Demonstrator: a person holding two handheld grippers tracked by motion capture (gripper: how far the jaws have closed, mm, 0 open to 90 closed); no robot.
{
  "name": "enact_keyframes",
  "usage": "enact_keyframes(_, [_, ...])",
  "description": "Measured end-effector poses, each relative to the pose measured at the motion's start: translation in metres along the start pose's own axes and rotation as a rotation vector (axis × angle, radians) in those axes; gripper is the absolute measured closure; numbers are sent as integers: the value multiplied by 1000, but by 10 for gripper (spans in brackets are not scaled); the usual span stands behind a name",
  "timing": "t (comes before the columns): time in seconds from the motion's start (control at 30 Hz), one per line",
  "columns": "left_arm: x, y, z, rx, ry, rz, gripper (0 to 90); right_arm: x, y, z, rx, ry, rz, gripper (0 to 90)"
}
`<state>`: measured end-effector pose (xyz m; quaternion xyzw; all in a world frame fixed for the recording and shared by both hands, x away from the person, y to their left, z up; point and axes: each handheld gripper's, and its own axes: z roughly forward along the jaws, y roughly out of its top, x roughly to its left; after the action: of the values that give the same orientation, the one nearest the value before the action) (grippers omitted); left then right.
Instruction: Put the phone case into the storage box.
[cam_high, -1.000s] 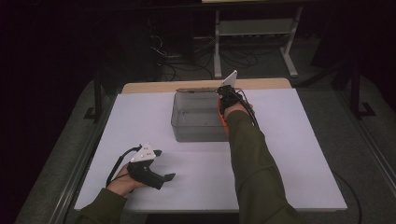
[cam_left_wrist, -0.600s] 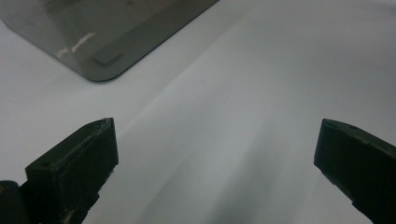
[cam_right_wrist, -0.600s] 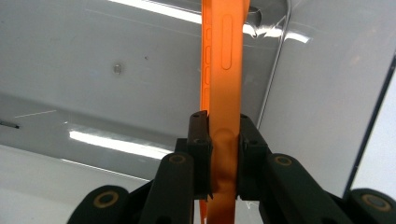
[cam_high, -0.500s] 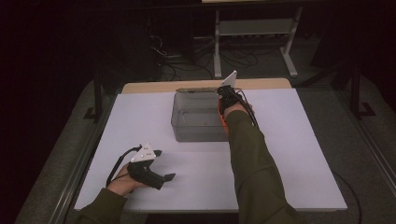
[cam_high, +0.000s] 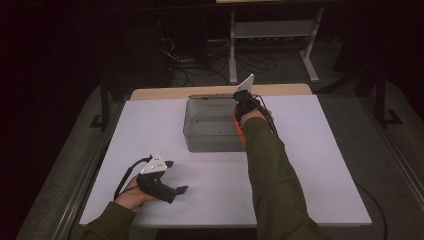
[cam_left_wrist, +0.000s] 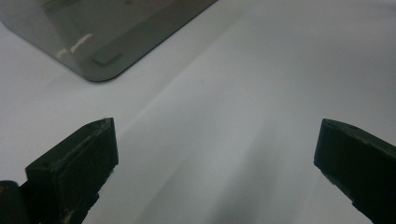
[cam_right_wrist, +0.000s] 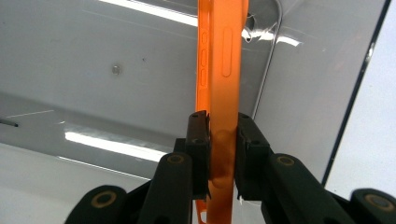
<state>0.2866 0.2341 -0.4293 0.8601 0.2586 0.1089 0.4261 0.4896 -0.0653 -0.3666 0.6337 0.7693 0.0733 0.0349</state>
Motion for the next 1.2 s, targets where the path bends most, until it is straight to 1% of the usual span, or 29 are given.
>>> enact_keyframes(0.23, [0,0,0,1,1,1,0,1,1,-2,-4,-7,-4,764])
enact_keyframes(0.5, [0,0,0,6,-2,0,0,1,2,-9,-13,-22,-12,764])
enact_keyframes(0.6, [0,0,0,9,-2,6,0,1,2,-10,-13,-27,-17,765])
enact_keyframes(1.2, [0,0,0,5,-2,3,0,-2,4,-23,-31,-43,-17,767])
